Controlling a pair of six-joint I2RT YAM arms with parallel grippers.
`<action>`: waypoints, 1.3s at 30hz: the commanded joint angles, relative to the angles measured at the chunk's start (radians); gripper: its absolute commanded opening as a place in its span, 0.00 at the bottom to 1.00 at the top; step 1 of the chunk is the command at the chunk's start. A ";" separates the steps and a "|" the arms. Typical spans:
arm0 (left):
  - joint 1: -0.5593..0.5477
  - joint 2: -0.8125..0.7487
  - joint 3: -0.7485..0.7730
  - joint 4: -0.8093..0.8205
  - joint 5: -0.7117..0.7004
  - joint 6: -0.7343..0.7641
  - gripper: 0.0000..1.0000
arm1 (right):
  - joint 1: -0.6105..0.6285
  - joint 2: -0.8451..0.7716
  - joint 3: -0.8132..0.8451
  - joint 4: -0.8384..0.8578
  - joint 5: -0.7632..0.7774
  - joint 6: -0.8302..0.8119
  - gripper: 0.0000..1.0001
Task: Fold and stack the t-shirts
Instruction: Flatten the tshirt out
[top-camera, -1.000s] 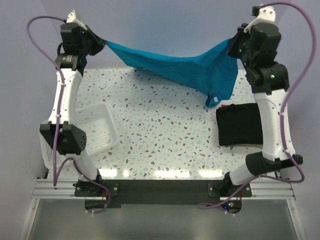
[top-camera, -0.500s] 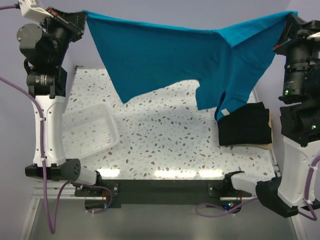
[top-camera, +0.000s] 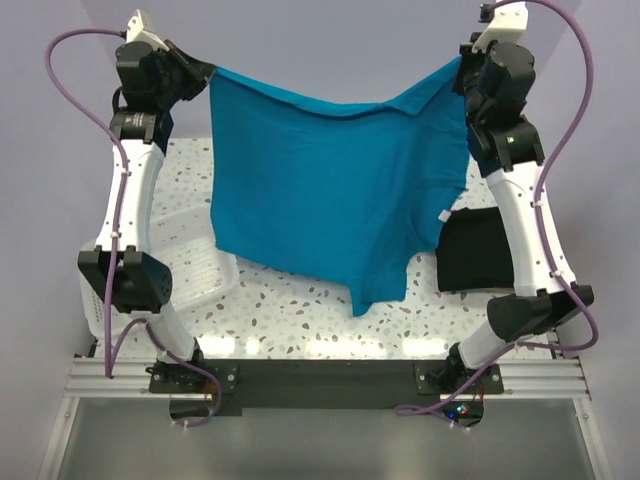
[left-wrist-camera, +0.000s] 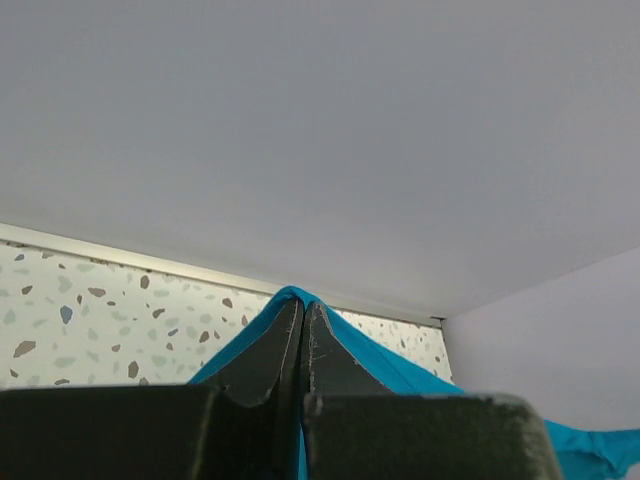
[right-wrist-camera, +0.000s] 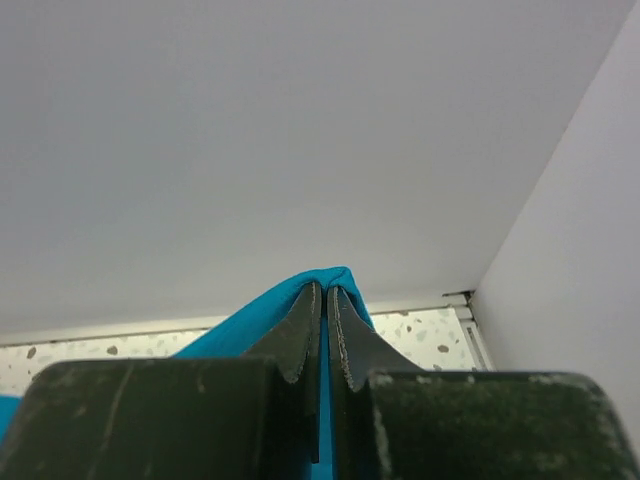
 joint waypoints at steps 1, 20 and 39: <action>-0.023 -0.047 0.033 0.045 0.011 -0.011 0.00 | -0.010 -0.045 0.084 0.061 0.000 0.004 0.00; -0.022 -0.427 -0.023 -0.124 -0.152 0.046 0.00 | -0.009 -0.338 0.037 0.159 -0.025 -0.086 0.00; -0.022 -0.155 -0.136 -0.066 -0.132 0.072 0.00 | -0.018 -0.114 -0.050 0.268 0.027 -0.117 0.00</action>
